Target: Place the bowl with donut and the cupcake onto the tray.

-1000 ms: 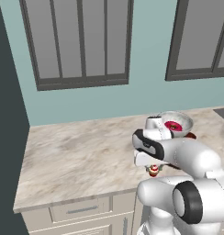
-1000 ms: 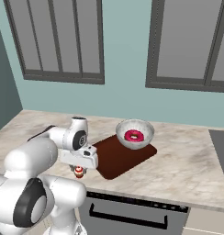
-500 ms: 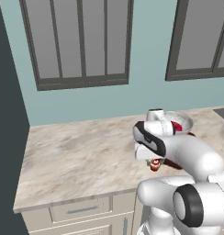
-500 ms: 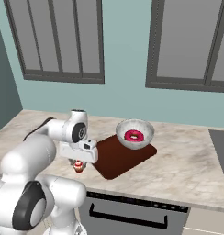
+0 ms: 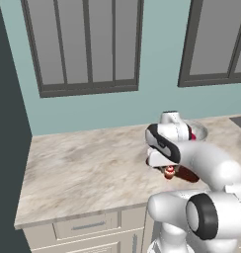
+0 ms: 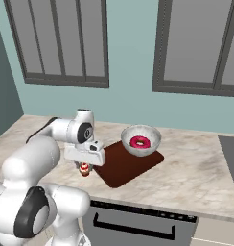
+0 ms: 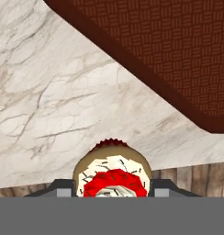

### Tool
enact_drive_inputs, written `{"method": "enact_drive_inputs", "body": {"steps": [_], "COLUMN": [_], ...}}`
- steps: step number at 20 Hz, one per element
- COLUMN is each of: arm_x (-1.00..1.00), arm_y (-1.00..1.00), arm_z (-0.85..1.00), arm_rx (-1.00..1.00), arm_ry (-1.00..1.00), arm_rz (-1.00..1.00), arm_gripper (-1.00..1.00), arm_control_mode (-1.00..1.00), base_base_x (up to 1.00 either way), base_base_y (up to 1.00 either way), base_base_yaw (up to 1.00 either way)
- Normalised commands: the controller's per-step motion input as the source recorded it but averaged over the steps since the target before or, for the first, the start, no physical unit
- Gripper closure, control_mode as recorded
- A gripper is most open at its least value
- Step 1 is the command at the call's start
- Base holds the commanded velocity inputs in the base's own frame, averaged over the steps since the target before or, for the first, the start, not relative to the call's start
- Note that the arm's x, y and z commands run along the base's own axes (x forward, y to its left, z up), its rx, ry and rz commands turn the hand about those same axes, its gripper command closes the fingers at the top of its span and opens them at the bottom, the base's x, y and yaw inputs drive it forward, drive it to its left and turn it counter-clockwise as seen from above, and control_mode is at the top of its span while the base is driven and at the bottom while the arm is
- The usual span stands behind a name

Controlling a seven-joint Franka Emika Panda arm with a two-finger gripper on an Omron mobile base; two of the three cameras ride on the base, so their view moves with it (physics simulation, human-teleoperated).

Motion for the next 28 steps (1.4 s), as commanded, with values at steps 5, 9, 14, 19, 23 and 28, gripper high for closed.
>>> {"method": "enact_drive_inputs", "body": {"steps": [5, 9, 14, 19, 23, 28], "arm_x": [0.43, 0.37, 0.25, 0.25, 0.21, 0.16], "arm_y": [-0.2, -0.21, -0.09, -0.03, -0.1, -0.04], "arm_z": [0.2, 0.04, 0.0, 0.0, -0.01, -0.1], "arm_rx": [0.0, 0.0, 0.0, 0.0, 0.0, 0.0], "arm_ry": [0.08, 0.06, 0.05, 0.03, 0.0, 0.0], "arm_rz": [0.0, 0.01, 0.07, 0.09, 0.11, 0.1], "arm_gripper": [1.0, 1.0, 1.0, 1.0, 1.0, 1.0], "arm_control_mode": [-1.0, -1.0, -1.0, -1.0, -1.0, -1.0], "base_base_x": [0.0, 0.0, 0.0, 0.0, 0.0, 0.0], "base_base_y": [0.0, 0.0, 0.0, 0.0, 0.0, 0.0], "base_base_yaw": [0.0, 0.0, 0.0, 0.0, 0.0, 0.0]}}
